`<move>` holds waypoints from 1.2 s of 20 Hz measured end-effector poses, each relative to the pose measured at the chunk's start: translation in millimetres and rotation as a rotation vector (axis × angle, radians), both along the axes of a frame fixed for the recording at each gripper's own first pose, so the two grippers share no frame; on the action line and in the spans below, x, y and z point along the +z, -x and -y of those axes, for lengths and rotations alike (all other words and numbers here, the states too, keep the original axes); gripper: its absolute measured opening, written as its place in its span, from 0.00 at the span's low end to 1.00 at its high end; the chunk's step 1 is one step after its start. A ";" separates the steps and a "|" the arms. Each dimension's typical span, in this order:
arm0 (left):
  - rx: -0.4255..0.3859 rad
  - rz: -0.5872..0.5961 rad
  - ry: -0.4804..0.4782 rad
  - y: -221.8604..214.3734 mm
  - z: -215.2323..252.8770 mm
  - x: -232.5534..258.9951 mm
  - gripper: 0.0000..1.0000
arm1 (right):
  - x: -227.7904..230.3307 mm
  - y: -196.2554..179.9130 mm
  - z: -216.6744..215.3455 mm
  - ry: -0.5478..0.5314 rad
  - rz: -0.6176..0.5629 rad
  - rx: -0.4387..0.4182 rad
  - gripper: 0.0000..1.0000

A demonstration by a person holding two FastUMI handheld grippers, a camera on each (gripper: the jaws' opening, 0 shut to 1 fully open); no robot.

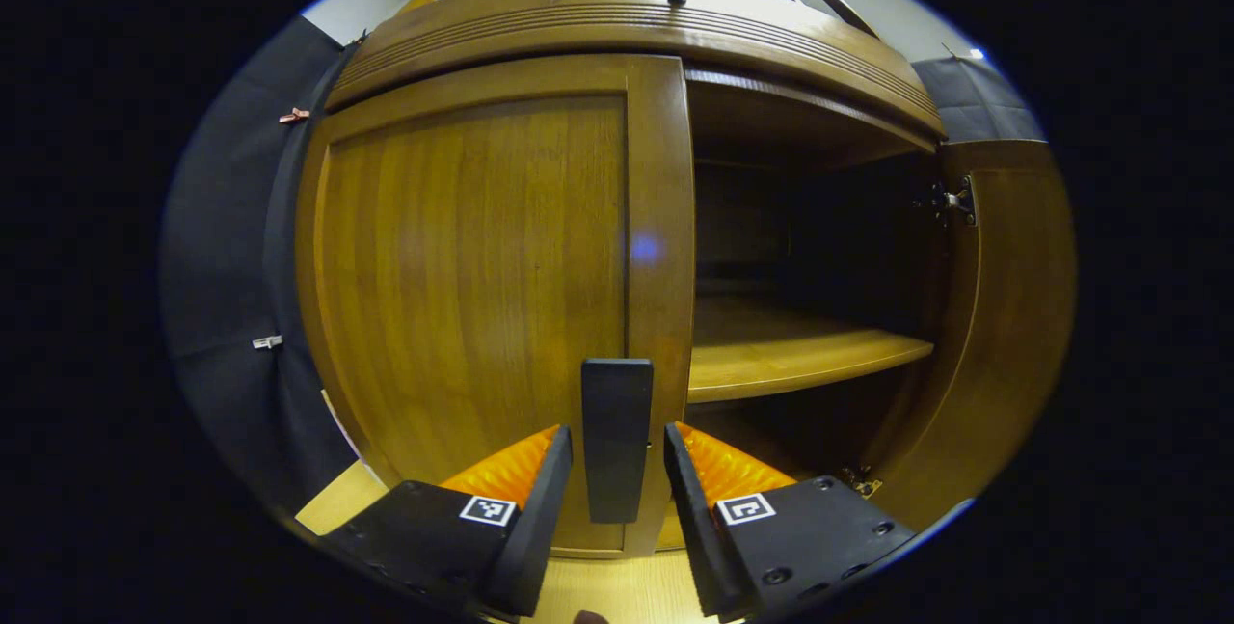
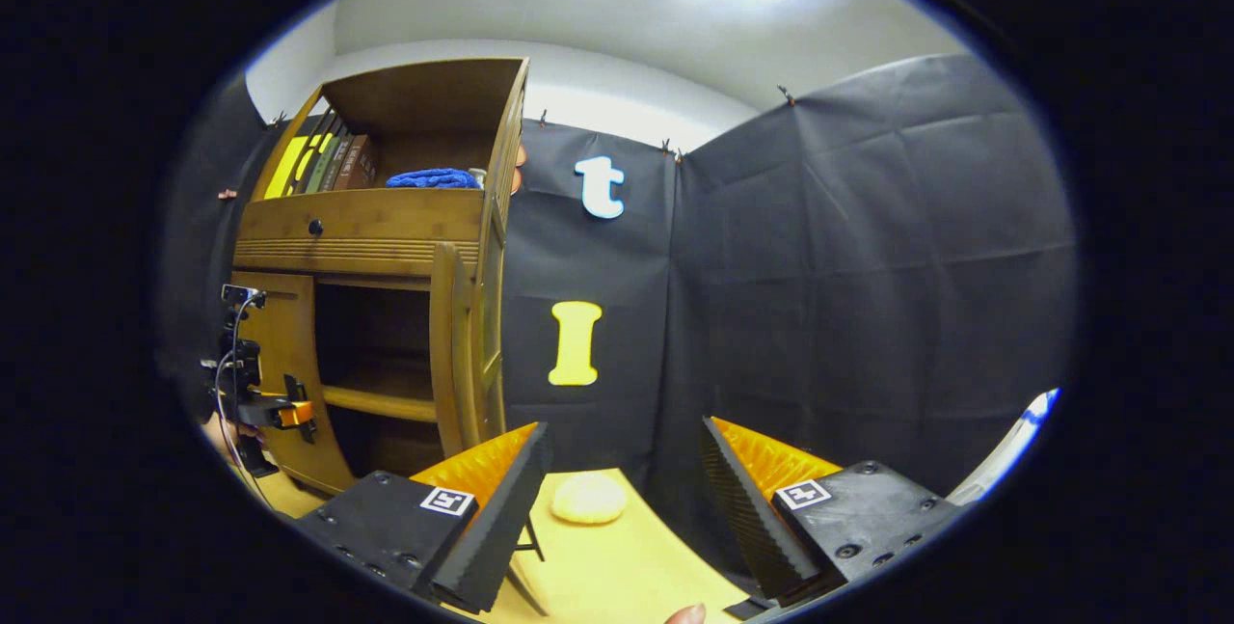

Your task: Open the right door of the double-door shoe cabinet with the right hand, and open the left door with the left hand.

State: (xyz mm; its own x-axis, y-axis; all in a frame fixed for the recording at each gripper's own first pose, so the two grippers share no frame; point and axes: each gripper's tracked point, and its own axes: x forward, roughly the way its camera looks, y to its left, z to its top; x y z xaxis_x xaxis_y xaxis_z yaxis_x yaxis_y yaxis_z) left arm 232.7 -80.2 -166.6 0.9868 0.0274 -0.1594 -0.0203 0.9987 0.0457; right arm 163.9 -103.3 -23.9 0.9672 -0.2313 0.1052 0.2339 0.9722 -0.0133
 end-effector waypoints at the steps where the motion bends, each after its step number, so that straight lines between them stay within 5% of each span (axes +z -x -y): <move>1: 0.005 -0.004 -0.006 -2.6 -0.9 -2.0 0.56 | 2.8 -1.2 0.7 0.010 0.005 -0.018 0.98; 3: 0.015 0.001 -0.005 -3.3 -2.6 -2.0 0.39 | 2.8 1.2 -2.5 0.004 0.000 -0.028 1.00; 5: 0.004 -0.005 -0.005 -2.3 -2.4 -3.7 0.36 | 2.0 3.7 -6.3 -0.011 -0.009 -0.023 0.98; 15: -0.032 -0.018 0.006 61.6 -16.4 -3.7 0.32 | 15.1 22.1 -48.6 -0.055 -0.009 0.000 0.94; 24: -0.032 -0.012 0.014 139.9 -52.3 0.2 0.31 | 3.3 31.3 -130.6 -0.022 -0.049 0.130 0.99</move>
